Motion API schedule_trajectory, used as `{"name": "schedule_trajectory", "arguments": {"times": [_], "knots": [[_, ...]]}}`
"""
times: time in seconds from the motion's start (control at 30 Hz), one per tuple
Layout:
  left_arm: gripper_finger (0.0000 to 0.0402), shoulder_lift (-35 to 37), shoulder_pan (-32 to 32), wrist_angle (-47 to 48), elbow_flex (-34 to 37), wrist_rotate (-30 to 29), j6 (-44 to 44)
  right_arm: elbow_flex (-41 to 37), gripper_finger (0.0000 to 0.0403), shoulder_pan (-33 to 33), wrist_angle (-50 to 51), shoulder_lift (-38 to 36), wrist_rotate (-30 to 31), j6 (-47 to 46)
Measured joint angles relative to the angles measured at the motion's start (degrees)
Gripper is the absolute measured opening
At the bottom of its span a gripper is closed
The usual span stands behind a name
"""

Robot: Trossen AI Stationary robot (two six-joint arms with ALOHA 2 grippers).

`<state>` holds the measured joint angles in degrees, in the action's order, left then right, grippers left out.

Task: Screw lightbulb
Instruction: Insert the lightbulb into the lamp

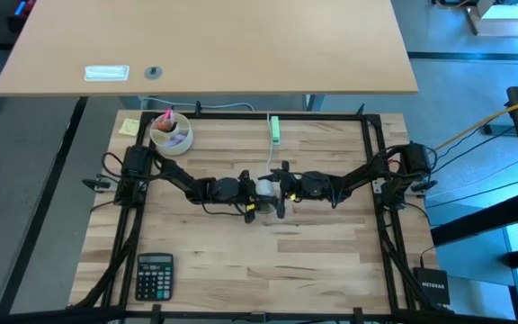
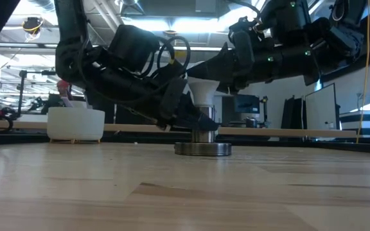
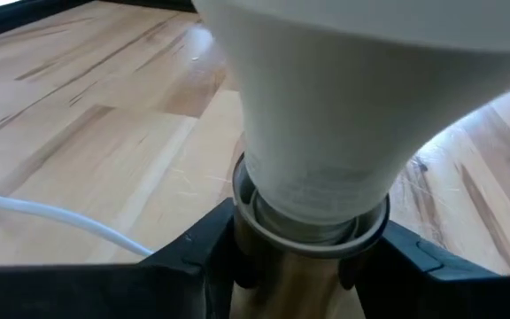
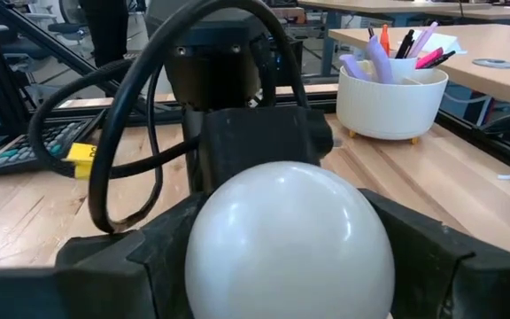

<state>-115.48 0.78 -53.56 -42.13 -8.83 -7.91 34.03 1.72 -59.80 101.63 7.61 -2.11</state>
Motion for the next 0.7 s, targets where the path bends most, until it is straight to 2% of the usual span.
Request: {"name": "schedule_trajectory", "arguments": {"times": [0.17, 0.33, 0.53, 0.7], "knots": [[0.0160, 2.7, 0.0, 3.2, 0.0, 2.0, 0.4, -0.1, 0.0271, 0.0, 0.6, -1.8, -1.3, 1.2], [0.0160, 9.3, 0.0, 10.1, 0.1, 8.4, 0.4, 0.0, 0.0271, 0.0, 0.4, -5.2, -6.7, 1.5], [0.0168, 16.0, 1.6, 12.9, 0.1, 17.0, 0.1, 1.2, 0.0271, -0.4, -0.1, -8.9, -21.1, -2.7], [0.0190, 19.2, 3.1, 13.2, 0.1, 20.6, 0.0, 4.5, 0.0271, -0.5, 1.8, -9.5, -29.5, -6.3]]}}
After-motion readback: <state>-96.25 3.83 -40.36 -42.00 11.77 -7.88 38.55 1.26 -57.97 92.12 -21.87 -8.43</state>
